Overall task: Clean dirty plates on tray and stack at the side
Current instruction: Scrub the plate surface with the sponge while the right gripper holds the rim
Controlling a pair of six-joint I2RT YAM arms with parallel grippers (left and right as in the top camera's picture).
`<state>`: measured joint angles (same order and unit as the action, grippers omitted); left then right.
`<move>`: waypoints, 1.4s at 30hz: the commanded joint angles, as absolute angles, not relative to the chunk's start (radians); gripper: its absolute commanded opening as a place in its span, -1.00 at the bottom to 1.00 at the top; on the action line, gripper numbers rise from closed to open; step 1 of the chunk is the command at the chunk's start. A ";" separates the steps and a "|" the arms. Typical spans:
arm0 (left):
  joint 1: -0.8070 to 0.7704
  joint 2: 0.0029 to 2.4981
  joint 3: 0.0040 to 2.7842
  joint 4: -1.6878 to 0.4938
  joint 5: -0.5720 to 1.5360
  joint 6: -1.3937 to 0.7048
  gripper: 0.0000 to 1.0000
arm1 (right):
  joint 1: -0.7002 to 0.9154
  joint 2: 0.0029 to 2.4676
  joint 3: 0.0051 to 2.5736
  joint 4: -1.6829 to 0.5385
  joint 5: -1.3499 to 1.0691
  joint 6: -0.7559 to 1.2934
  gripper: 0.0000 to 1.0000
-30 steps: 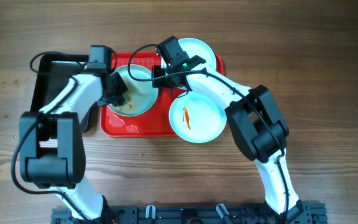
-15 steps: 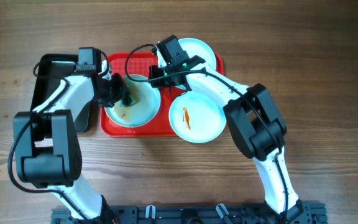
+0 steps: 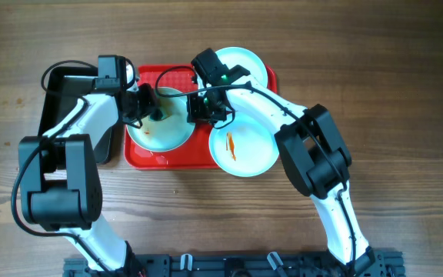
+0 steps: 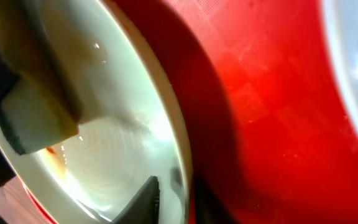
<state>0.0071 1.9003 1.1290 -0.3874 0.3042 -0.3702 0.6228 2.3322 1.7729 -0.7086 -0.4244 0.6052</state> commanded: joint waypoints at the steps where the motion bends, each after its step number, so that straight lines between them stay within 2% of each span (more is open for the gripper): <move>1: 0.019 1.917 1.178 -0.425 0.274 -0.348 -0.92 | 0.631 2.374 1.765 -0.716 -0.374 0.720 -0.91; 5: 0.019 1.917 1.211 -0.513 0.274 -0.337 -0.92 | 0.606 2.381 1.765 -0.679 -0.374 0.727 -0.91; 9: 0.019 1.917 1.212 -0.672 0.254 -0.214 -0.92 | 0.577 2.381 1.765 -0.666 -0.410 0.680 -0.92; 14: 0.017 1.917 1.212 -0.790 0.067 -0.146 -0.92 | 0.576 2.381 1.765 -0.664 -0.413 0.679 -0.91; 24: -0.072 1.966 1.210 -0.522 -0.232 -0.177 -0.92 | 0.577 2.381 1.765 -0.667 -0.413 0.657 -0.91; 27: -0.113 1.992 1.210 -0.467 -0.244 -0.198 -0.92 | 0.577 2.381 1.765 -0.667 -0.413 0.656 -0.91; 30: -0.129 1.994 1.210 -0.456 -0.107 -0.202 -0.92 | 0.577 2.381 1.765 -0.666 -0.413 0.654 -0.92; 36: -0.036 1.994 1.210 -0.459 0.506 -0.186 -0.92 | 0.577 2.381 1.765 -0.662 -0.421 0.643 -0.91; 38: -0.017 1.994 1.210 -0.467 0.623 -0.187 -0.92 | 0.577 2.381 1.765 -0.660 -0.429 0.640 -0.91; 42: -0.034 1.995 1.210 -0.462 0.650 -0.187 -0.92 | 0.577 2.381 1.765 -0.659 -0.435 0.635 -0.91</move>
<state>-0.0109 1.9743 1.2167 -0.4660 0.4763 -0.1810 0.5621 2.3451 1.7725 -0.6571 -0.4297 0.6647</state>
